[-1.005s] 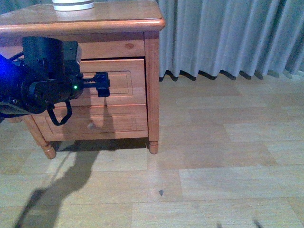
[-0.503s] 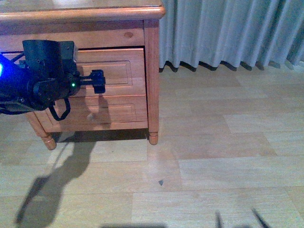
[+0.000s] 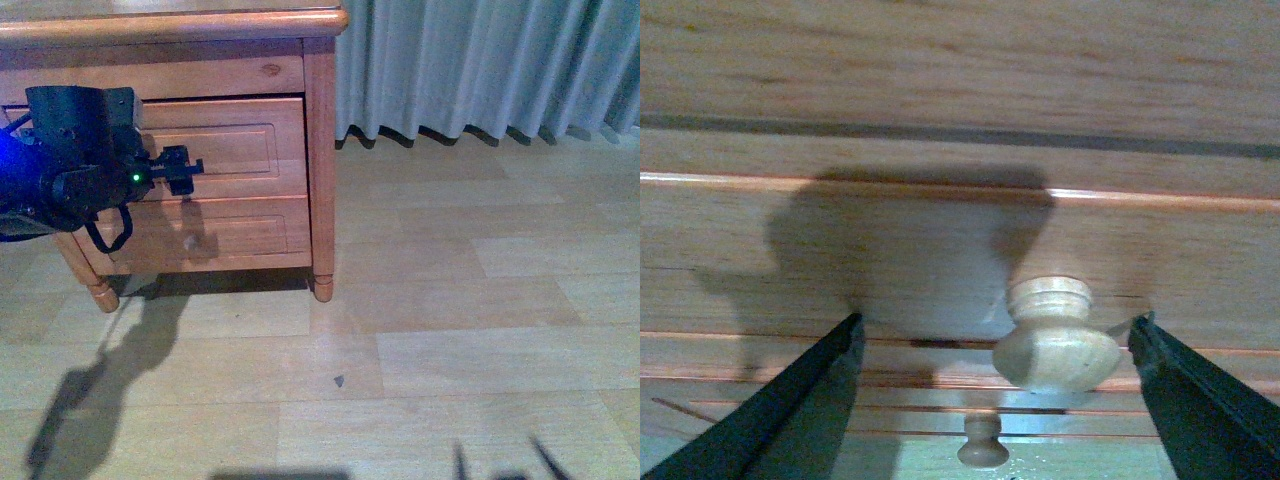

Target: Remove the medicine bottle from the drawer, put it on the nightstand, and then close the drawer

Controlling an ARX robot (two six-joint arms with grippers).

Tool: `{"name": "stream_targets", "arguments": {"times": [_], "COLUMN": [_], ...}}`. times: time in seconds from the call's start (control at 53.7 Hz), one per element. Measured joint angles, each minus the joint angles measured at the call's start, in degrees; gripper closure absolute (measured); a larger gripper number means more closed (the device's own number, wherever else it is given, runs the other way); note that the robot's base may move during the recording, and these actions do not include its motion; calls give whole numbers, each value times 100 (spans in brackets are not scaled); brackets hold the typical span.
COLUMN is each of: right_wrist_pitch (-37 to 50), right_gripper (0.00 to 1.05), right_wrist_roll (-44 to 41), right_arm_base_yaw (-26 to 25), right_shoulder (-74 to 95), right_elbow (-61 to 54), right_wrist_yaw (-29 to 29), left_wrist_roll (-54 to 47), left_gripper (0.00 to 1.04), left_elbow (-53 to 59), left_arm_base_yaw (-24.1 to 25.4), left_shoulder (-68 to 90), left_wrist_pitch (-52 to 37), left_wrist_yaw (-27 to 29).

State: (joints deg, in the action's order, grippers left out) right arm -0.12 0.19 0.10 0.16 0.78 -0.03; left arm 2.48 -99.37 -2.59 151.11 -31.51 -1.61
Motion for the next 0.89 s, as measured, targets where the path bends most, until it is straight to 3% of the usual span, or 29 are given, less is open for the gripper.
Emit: {"name": "stream_targets", "arguments": {"times": [0.168, 0.261, 0.596, 0.893], "right_wrist_pitch": [0, 0, 0, 0], "right_gripper": [7, 7, 7, 7], "right_wrist_roll": [2, 0, 2, 2], "right_arm_base_yaw": [-2, 0, 0, -2], "right_shoulder": [0, 0, 0, 0], "right_elbow": [0, 0, 0, 0], "right_wrist_yaw": [0, 0, -2, 0], "left_wrist_roll": [-17, -61, -142, -157], "left_gripper": [69, 78, 80, 80], "left_elbow": [96, 151, 1054, 3056], "left_arm_base_yaw": [-28, -52, -87, -203], "left_shoulder": [-44, -76, -474, -1298], "left_wrist_pitch": [-138, -203, -798, -1974], "left_wrist_yaw": [-142, -138, -160, -92]}}
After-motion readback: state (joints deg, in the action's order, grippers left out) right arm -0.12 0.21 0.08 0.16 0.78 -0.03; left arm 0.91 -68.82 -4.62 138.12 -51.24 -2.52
